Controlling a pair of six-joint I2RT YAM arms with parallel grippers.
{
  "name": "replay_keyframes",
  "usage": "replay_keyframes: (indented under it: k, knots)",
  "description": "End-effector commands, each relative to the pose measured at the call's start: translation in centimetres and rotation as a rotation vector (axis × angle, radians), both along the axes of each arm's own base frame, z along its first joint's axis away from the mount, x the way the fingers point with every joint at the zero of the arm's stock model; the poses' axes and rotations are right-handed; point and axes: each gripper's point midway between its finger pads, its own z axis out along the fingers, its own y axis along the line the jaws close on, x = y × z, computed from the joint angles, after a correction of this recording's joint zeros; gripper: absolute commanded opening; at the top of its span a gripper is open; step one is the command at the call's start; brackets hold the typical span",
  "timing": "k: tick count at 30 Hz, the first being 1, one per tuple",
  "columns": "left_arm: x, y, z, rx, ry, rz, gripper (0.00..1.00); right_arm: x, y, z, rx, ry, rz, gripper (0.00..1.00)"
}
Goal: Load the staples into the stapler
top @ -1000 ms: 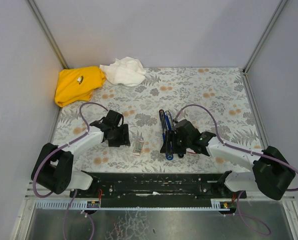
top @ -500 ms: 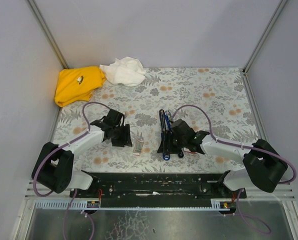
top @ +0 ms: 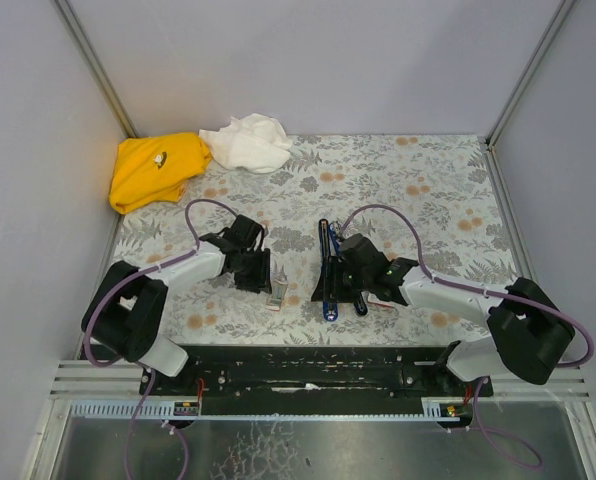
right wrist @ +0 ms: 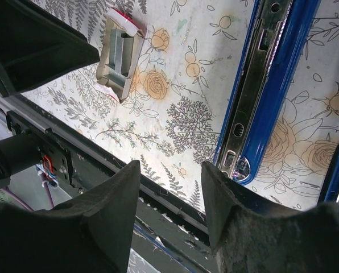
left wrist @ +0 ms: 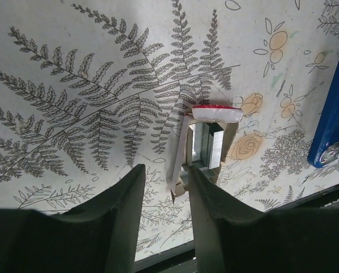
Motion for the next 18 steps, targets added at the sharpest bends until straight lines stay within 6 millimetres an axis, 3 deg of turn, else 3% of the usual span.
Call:
replay_keyframes:
  k: [1, 10, 18]
  knots:
    - [1.09, -1.34, 0.63, -0.036, -0.048, -0.039, 0.34, 0.6, 0.4, 1.95, 0.031, -0.061, -0.011, 0.54]
    - [0.87, -1.71, 0.4, -0.039, -0.041, -0.044, 0.22, 0.53, 0.06, 2.2, 0.027, -0.07, -0.017, 0.53]
    - [0.33, -2.12, 0.21, -0.035, -0.033, -0.058, 0.19, 0.52, -0.16, 2.19, 0.017, -0.074, -0.018, 0.53]
